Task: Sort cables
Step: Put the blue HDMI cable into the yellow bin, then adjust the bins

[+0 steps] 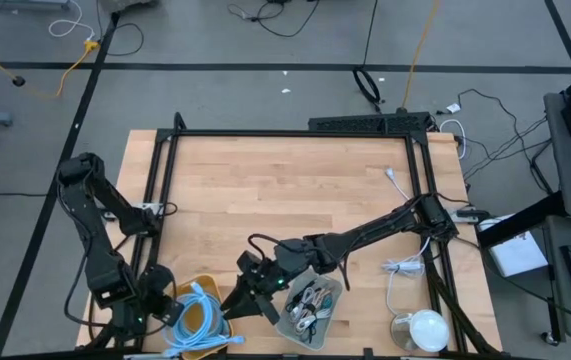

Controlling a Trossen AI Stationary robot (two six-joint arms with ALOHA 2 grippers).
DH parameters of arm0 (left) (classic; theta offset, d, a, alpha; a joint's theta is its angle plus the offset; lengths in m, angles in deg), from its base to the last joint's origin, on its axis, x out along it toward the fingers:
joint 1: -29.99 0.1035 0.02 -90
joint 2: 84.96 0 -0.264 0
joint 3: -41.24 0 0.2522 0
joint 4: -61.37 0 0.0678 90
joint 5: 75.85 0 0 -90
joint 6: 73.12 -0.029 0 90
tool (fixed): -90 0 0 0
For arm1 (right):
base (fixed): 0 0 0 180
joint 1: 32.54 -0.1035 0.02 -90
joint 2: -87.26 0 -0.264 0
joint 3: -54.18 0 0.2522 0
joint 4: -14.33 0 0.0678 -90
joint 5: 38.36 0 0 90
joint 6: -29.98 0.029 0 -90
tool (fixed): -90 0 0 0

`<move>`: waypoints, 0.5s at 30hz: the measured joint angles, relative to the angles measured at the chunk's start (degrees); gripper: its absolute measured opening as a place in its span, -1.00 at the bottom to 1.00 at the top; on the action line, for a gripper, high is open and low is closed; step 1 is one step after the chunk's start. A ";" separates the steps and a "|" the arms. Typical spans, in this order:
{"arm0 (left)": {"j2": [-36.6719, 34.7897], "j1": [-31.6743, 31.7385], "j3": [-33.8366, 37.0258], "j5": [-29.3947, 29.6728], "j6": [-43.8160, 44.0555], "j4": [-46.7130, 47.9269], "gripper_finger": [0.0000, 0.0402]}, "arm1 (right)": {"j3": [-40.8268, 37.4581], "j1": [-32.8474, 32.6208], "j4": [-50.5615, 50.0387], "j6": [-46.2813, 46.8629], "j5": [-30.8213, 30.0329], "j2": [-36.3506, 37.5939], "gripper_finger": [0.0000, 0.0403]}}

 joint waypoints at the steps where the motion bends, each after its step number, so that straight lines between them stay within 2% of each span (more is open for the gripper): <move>1: 0.00 0.00 0.00 -0.44 -0.25 0.00 -0.94 | 0.00 0.01 0.26 0.00 0.00 0.00 -0.36; 3: 0.00 0.00 0.00 -1.02 -1.19 -0.05 -0.92 | 0.00 0.02 0.35 -0.01 -0.09 0.00 -0.36; 5: 0.00 -0.02 0.02 -0.60 -2.10 -0.20 -0.80 | 0.00 0.02 0.28 0.01 -0.13 0.00 -0.36; 15: 0.00 1.20 0.07 7.81 -3.37 -0.04 0.05 | 0.00 0.00 0.28 0.88 -0.39 0.00 -0.36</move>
